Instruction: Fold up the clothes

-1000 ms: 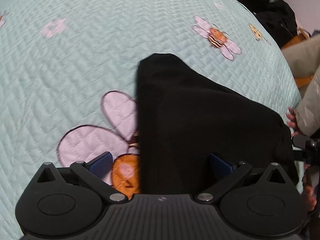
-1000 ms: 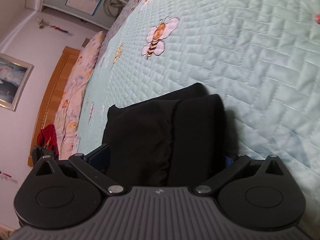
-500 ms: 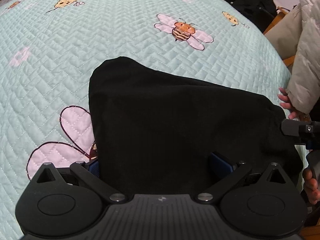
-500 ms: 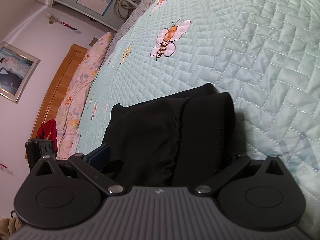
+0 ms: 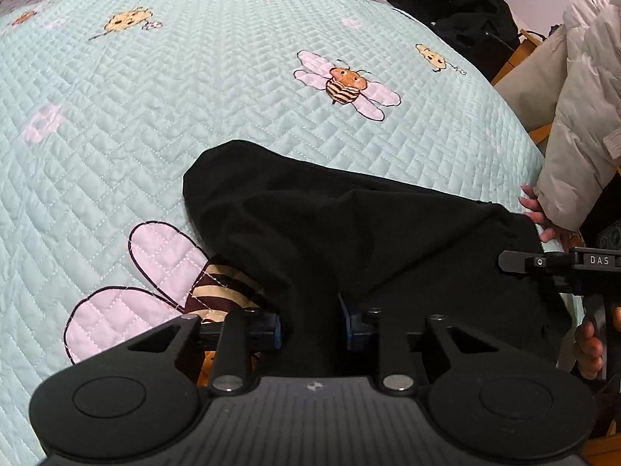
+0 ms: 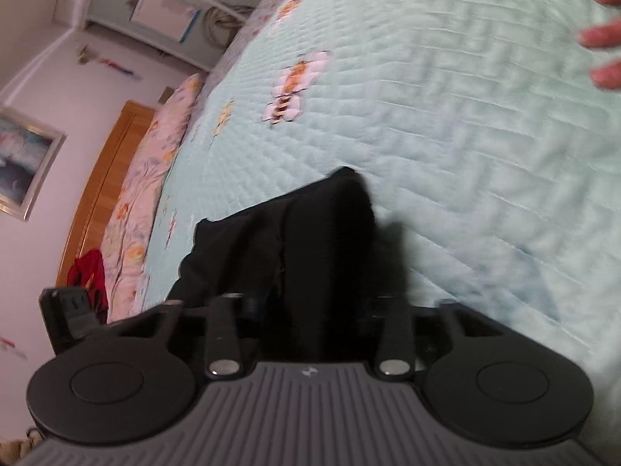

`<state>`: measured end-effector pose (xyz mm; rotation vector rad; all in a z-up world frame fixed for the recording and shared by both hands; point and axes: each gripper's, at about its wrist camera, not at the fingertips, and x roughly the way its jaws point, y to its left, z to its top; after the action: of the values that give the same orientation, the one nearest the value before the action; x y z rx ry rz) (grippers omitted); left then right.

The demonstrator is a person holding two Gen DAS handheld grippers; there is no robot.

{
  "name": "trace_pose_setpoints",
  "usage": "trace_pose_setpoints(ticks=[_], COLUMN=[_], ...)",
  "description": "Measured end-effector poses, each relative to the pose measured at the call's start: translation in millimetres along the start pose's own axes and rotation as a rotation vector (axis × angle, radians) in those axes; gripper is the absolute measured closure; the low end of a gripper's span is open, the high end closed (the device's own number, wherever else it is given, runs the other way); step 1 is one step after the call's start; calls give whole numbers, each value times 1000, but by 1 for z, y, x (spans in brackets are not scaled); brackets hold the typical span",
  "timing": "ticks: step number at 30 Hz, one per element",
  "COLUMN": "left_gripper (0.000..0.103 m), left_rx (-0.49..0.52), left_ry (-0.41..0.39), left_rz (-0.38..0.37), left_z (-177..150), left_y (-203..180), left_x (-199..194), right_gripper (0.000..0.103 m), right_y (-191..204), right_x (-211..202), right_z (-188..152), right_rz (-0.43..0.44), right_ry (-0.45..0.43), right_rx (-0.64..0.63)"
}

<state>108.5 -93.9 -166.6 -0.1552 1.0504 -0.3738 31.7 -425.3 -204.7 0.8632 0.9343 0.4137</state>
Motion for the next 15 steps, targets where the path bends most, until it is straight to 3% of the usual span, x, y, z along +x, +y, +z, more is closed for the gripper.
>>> trace_pose_setpoints(ticks=[4, 9, 15], left_gripper=[77, 75, 71], left_rx=[-3, -20, -62], left_ry=[-7, 3, 18], left_rz=[9, -9, -65], left_z=[0, -3, -4], left_y=[-2, 6, 19], left_x=[-3, 1, 5], right_gripper=[69, 69, 64], right_y=[4, 1, -29], right_x=[0, 0, 5], right_z=[-8, -11, -1], right_rz=[-22, 23, 154], right_ry=[-41, -39, 22], right_rx=[-4, 14, 131])
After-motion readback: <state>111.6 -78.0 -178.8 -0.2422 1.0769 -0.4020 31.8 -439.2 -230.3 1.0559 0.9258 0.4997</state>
